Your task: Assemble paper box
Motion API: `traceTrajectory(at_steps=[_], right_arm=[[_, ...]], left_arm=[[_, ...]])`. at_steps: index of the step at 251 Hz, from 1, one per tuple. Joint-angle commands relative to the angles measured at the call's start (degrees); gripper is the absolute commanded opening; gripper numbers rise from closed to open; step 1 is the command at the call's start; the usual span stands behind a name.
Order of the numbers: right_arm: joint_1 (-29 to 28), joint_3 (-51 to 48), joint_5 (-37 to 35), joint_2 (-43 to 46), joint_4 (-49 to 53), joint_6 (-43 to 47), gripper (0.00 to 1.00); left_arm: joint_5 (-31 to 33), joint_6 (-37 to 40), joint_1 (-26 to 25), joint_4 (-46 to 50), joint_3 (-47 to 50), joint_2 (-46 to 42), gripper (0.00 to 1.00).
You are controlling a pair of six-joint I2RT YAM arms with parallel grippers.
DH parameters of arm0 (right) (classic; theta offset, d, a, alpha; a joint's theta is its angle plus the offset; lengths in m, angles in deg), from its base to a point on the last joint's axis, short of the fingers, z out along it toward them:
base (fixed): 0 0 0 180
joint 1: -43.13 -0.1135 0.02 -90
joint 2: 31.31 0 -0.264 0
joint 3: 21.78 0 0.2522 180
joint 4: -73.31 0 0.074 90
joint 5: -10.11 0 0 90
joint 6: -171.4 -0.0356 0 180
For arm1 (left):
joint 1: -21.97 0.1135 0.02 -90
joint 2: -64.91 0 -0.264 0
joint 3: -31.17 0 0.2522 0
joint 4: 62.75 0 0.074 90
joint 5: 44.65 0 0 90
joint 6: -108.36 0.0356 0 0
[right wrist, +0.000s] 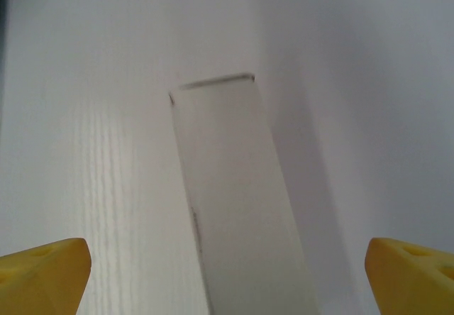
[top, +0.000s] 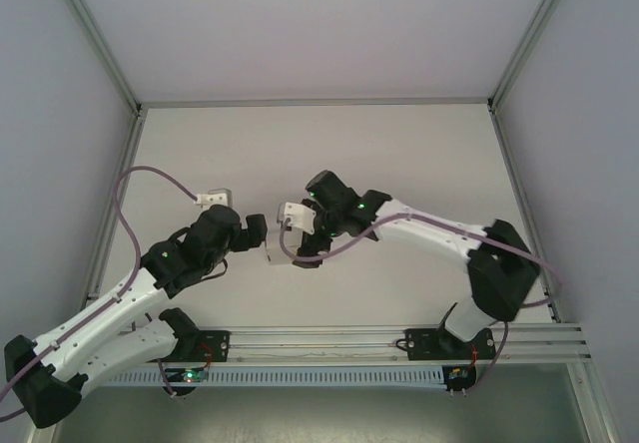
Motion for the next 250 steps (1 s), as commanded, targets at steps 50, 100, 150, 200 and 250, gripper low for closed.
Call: traceTrajectory(at_steps=[50, 100, 150, 200, 250], right_arm=[[-1.0, 6.9, -5.7, -12.1, 6.3, 8.5, 0.96], [-3.1, 5.5, -9.5, -11.8, 4.5, 9.6, 0.67], [-3.8, 5.1, -18.5, -9.1, 2.1, 6.8, 0.49], [-7.8, 0.3, -42.9, -5.2, -5.9, 6.8, 0.34], [-9.3, -8.5, -57.7, -4.0, -22.4, 13.4, 0.37]], left_arm=[[-1.2, -0.9, 1.0, -0.4, 5.5, -4.2, 1.00], [0.5, -1.8, 1.1, 0.7, 6.8, -6.6, 1.00], [2.3, -2.6, 1.2, 0.4, 8.5, -9.9, 1.00], [3.6, -3.6, 1.1, 1.7, 9.7, -11.8, 1.00], [4.4, -4.3, 1.2, 2.2, 10.4, -12.3, 1.00]])
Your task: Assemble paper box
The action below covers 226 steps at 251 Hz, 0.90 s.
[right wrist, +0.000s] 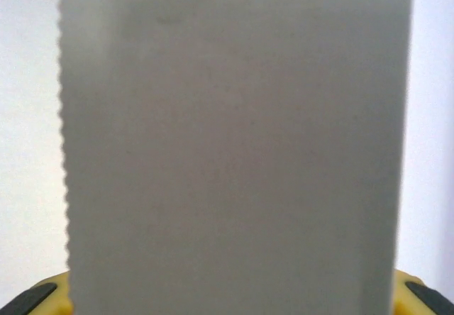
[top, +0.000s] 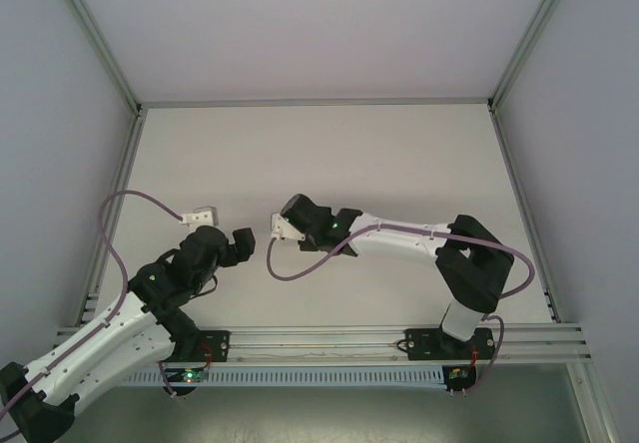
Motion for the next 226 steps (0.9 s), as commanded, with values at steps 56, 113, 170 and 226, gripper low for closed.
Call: traceTrajectory(at_steps=[56, 113, 170, 226], right_arm=[[-0.4, -18.1, -9.7, -0.1, -32.8, 16.8, 0.41], [-0.5, -21.0, -9.6, -3.3, -36.5, 16.6, 0.60], [-0.5, -24.6, -4.3, 3.3, -33.9, 11.5, 0.98], [-0.5, -21.0, 1.4, 9.1, -16.4, 5.8, 0.98]], left_arm=[[2.9, -1.9, 0.8, 1.4, 1.7, -0.8, 1.00], [2.5, -1.7, 0.8, 0.8, 2.5, -0.9, 1.00], [1.3, -0.8, 0.8, -0.3, 2.8, -0.8, 1.00], [1.0, -0.6, 0.8, 0.1, 2.3, -0.4, 1.00]])
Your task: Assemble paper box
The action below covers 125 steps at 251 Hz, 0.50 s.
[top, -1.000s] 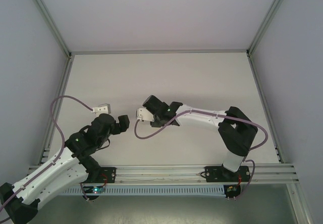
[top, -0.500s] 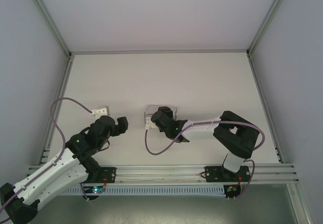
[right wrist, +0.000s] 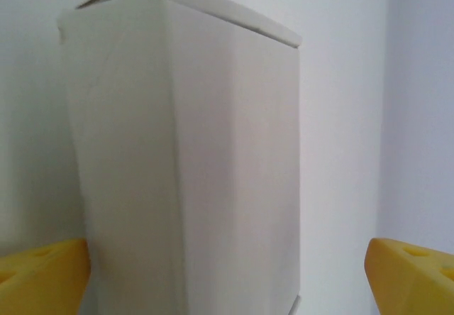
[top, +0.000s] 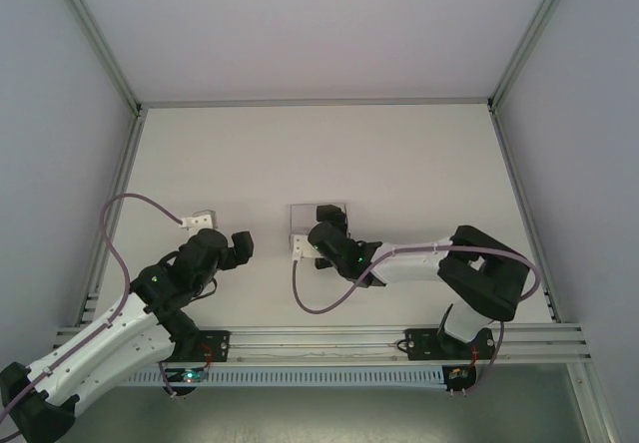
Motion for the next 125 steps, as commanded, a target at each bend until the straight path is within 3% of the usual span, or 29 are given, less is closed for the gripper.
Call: traceTrajectory(at_steps=[1, 51, 85, 125], right_arm=[[0.0, 2.3, 4.2, 3.3, 11.8, -4.9, 0.98], [-0.2, 1.2, 10.2, 13.9, 16.9, -9.2, 0.98], [0.7, 2.9, 8.4, 21.9, 20.8, -18.5, 0.98], [9.8, 2.5, 8.2, 31.5, 21.3, -35.1, 0.98]], left_arm=[[0.9, 0.4, 0.5, -0.1, 0.4, -0.1, 1.00], [0.6, 1.8, 0.7, 0.4, -1.2, 0.5, 1.00], [1.9, 3.7, 0.8, 1.1, -3.6, 1.8, 1.00], [1.3, 8.4, 3.3, -0.4, -6.5, 4.4, 1.00]])
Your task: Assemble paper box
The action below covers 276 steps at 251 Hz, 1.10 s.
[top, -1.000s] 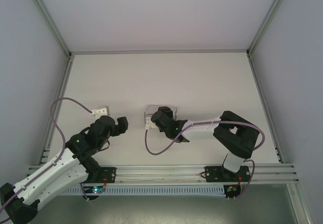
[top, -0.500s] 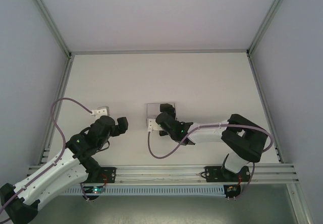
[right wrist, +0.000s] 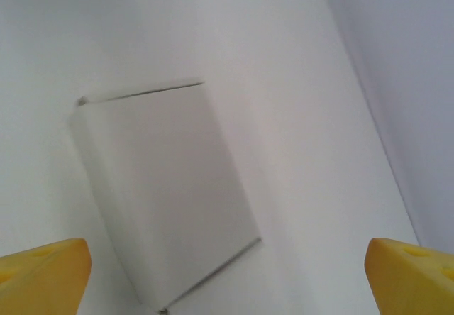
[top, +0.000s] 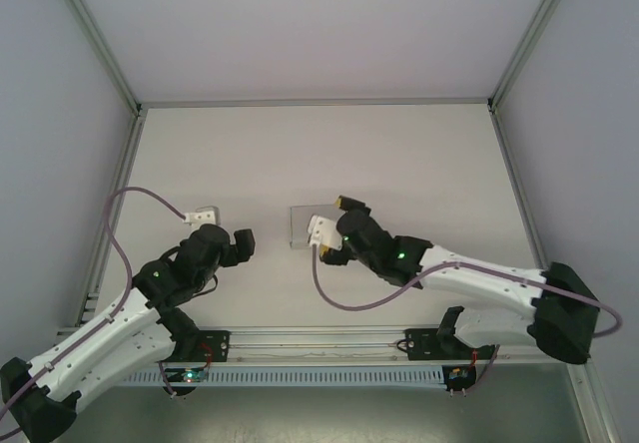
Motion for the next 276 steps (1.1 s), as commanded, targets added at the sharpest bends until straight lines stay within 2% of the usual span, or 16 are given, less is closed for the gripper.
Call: traceTrajectory(at_steps=[1, 24, 56, 86, 97, 116, 138, 153, 166, 197, 206, 227, 246, 264, 269, 276], right_arm=[[7.2, 0.5, 0.1, 6.3, 2.6, -16.5, 0.98], [16.9, -2.1, 0.7, 11.5, 1.7, -27.7, 0.98], [30.0, -7.6, -1.8, 16.6, -0.8, -37.4, 0.98], [39.6, -16.6, -2.5, 19.1, -11.4, -37.0, 0.98], [41.9, -20.4, -3.3, 19.6, -17.2, -35.8, 0.98], [44.8, -27.3, -1.9, 19.8, -27.9, -34.9, 0.98], [47.6, -36.3, 2.3, 17.8, -45.7, -32.8, 0.98], [49.4, -39.1, 3.6, 14.7, -54.6, -32.8, 0.98], [50.7, -38.0, 4.3, 11.9, -56.1, -32.3, 0.98], [52.2, -30.3, 9.8, 2.5, -52.1, -27.3, 0.98], [52.7, -29.9, 9.7, -1.5, -55.7, -29.1, 0.98], [53.8, -32.1, 12.2, -10.4, -73.9, -29.6, 0.98], [54.0, -30.7, 12.8, -15.8, -74.0, -29.6, 0.99], [54.0, -30.6, 14.2, -24.0, -85.5, -29.8, 0.98], [54.1, -30.4, 14.4, -23.9, -84.2, -29.8, 0.99], [54.3, -29.2, 14.3, -21.2, -76.8, -29.7, 0.98]], left_arm=[[1.3, 4.8, 2.6, -0.5, -3.4, 1.4, 1.00], [1.2, 7.1, 6.5, -1.4, -5.3, 3.3, 1.00], [-1.7, 12.3, 14.9, -7.3, -6.2, 5.9, 1.00], [2.5, 20.5, 20.8, -19.7, -2.6, 8.4, 1.00], [1.1, 23.1, 23.3, -26.1, 0.0, 8.7, 1.00], [-4.0, 28.2, 26.7, -38.2, 5.1, 9.4, 1.00], [-1.8, 30.3, 28.8, -47.7, 9.0, 12.3, 1.00], [-3.4, 31.8, 30.0, -52.7, 11.1, 15.3, 1.00], [-4.8, 33.2, 30.8, -57.0, 12.3, 18.4, 1.00], [-7.2, 36.9, 31.5, -65.3, 12.8, 26.6, 1.00], [-7.4, 37.0, 31.7, -68.4, 13.2, 28.9, 1.00], [-8.0, 38.0, 32.0, -75.8, 14.3, 34.5, 1.00], [-9.4, 39.2, 32.2, -79.1, 13.7, 38.2, 1.00], [-13.7, 40.4, 33.1, -77.1, 12.0, 39.5, 1.00], [-14.7, 40.7, 33.4, -78.5, 12.0, 40.6, 1.00], [-15.3, 40.9, 33.9, -82.0, 12.7, 43.0, 1.00]])
